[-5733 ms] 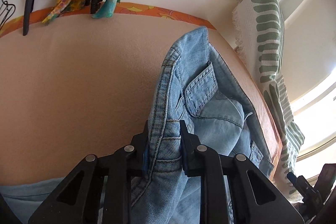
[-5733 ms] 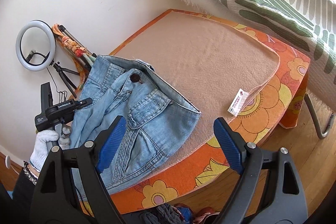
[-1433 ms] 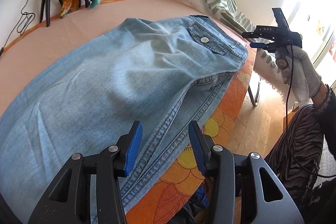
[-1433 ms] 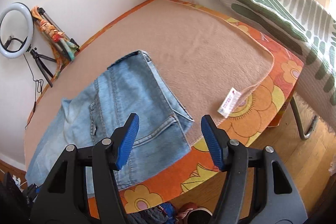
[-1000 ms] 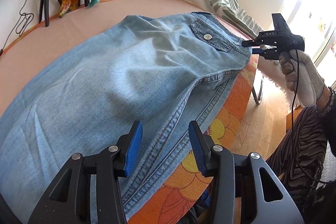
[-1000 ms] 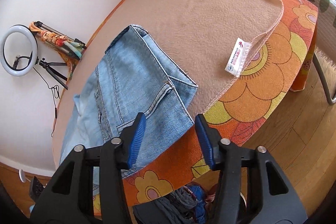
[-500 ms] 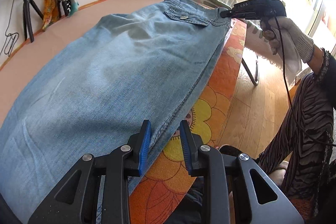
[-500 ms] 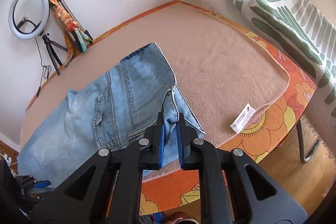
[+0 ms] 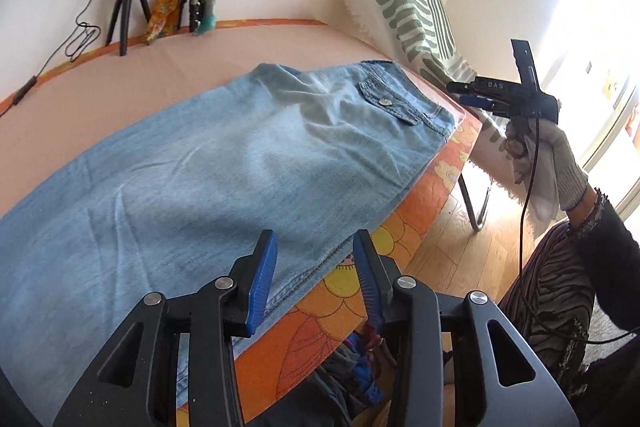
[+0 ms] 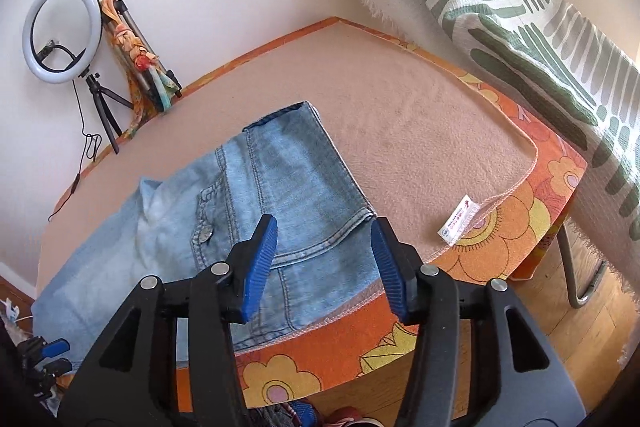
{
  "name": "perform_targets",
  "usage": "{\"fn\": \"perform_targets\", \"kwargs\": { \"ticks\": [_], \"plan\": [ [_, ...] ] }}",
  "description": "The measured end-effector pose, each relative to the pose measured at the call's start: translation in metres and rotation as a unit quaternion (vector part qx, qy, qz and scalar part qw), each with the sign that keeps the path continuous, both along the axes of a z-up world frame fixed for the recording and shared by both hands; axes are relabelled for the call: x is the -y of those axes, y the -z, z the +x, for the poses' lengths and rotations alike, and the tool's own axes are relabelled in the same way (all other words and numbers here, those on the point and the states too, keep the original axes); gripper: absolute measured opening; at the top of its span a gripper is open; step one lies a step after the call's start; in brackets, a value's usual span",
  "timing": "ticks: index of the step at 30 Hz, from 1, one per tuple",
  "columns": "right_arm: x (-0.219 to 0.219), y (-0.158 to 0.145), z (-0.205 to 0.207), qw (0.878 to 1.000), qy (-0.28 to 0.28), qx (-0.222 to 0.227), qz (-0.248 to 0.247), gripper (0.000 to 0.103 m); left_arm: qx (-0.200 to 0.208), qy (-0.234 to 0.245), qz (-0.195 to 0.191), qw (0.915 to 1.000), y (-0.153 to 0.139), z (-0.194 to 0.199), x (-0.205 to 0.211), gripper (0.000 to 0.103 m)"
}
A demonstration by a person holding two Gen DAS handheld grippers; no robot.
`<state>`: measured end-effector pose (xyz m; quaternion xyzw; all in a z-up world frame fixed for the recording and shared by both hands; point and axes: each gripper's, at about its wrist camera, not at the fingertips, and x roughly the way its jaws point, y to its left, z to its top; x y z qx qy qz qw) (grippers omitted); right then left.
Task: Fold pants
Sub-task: 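Open the right tool and lift it off the jeans, then move the left tool to the jeans hem edge and close on it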
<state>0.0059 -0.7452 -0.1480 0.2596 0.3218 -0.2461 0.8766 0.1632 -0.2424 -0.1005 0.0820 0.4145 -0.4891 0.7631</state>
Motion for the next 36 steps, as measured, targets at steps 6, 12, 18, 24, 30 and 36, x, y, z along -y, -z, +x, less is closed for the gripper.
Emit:
{"fn": "perform_targets", "kwargs": {
  "ticks": [6,12,18,24,30,36],
  "plan": [
    [-0.039,-0.018,0.030,0.998,-0.055,0.029,-0.012,0.061,-0.061,-0.140,-0.066,0.9861,-0.016,0.030,-0.077,0.051],
    [-0.078,-0.019,0.064,0.993,-0.113,0.046,-0.007,0.064,-0.060,-0.268,-0.087,0.9576,-0.016,0.038,-0.167,0.057],
    [-0.119,-0.008,0.106,0.984,-0.173,0.041,0.009,0.064,-0.037,-0.398,-0.066,0.9141,-0.015,0.033,-0.252,0.058],
    [-0.173,-0.003,0.149,0.969,-0.245,0.036,0.005,0.067,-0.061,-0.515,-0.092,0.8503,-0.003,0.018,-0.339,0.066],
    [-0.231,-0.019,0.179,0.950,-0.309,0.038,-0.004,0.069,-0.109,-0.617,-0.117,0.7706,0.025,0.005,-0.421,0.068],
    [-0.270,-0.033,0.183,0.939,-0.339,0.049,-0.019,0.073,-0.155,-0.671,-0.155,0.7078,0.060,-0.010,-0.482,0.068]
  ]
}}
